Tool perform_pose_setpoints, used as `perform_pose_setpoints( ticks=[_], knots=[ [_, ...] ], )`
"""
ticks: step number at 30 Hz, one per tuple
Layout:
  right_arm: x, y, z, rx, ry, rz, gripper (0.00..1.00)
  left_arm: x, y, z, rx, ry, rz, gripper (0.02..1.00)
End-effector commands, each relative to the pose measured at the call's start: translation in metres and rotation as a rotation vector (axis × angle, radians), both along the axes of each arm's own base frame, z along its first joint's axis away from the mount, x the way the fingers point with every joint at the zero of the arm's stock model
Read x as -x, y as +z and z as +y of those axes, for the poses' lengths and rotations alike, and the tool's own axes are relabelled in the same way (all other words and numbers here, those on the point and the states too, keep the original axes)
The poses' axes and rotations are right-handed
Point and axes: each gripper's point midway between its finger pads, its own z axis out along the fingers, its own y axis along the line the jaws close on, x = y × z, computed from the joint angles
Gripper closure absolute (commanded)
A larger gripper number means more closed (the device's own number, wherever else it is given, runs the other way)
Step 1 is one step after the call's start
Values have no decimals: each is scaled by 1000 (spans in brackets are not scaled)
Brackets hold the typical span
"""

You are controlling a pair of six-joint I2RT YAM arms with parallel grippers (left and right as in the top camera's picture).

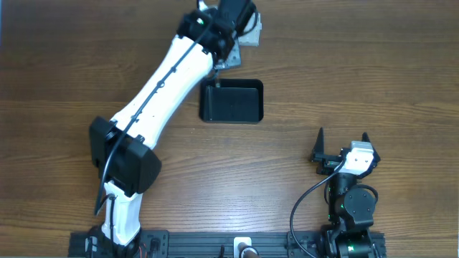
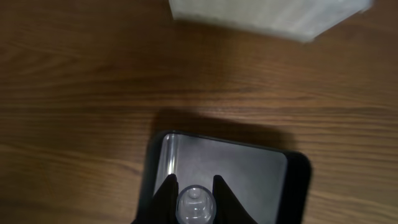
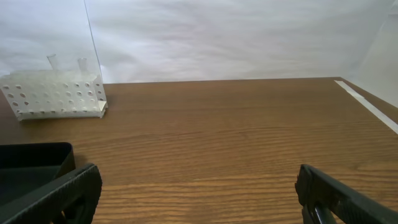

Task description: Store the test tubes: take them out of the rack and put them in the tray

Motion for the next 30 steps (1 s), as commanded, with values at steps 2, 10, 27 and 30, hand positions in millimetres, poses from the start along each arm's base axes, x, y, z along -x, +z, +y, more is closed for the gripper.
perform_pose_setpoints(
  ticks=[2, 10, 27, 30],
  knots=[
    [0, -2, 1, -3, 4, 0, 9, 4, -40, 5, -20, 29, 43, 952],
    [0, -2, 1, -3, 4, 0, 9, 2, -79, 3, -59, 25, 100, 941],
    [0, -2, 1, -3, 4, 0, 7, -4, -60, 10, -105, 42, 23, 373],
    [0, -2, 1, -3, 4, 0, 7, -6, -3, 18, -110, 36, -140, 297]
  ],
)
